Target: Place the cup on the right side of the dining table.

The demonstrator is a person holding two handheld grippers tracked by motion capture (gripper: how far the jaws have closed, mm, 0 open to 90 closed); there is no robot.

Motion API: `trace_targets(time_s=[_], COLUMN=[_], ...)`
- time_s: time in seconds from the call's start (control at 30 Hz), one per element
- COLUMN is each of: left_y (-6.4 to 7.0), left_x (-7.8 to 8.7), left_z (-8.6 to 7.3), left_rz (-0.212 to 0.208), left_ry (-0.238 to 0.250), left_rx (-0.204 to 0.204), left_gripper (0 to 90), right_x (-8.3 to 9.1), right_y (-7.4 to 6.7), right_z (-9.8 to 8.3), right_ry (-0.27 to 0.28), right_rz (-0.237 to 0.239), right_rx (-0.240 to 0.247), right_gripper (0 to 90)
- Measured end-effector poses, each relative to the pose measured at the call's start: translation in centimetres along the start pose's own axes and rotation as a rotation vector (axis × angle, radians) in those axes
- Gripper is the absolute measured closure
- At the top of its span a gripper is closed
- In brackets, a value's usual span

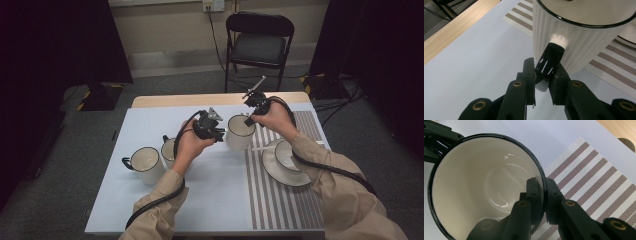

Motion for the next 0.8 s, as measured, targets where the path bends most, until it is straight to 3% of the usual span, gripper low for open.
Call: trace_targets(time_s=[0.47, 0.8], left_y=[-0.1, 0.3], left_x=[-0.6, -1.3], left_z=[0.4, 0.7], left_rz=[0.008, -0.014], left_ry=[-0.006, -0.005], left_rx=[-0.001, 0.006], left_gripper=[77.3, 77.3], right_x=[-0.3, -0.1], right_y=[0.5, 1.1], right_z=[-0.1, -0.7], right_ry=[-0.005, -0.017], right_rz=[0.0, -0.006], right_rx=[-0.014, -0.022], right_gripper=[83.9, 83.9])
Point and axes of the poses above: each handheld gripper's, and its own axes: x roughly backward along the jaws, z roughly out of its top, y roughly to its right, the point moved 2 cm from there along -x, roughly forward along the jaws, and after that the axes turned 8 degrees about x, right-handed, at the moved point
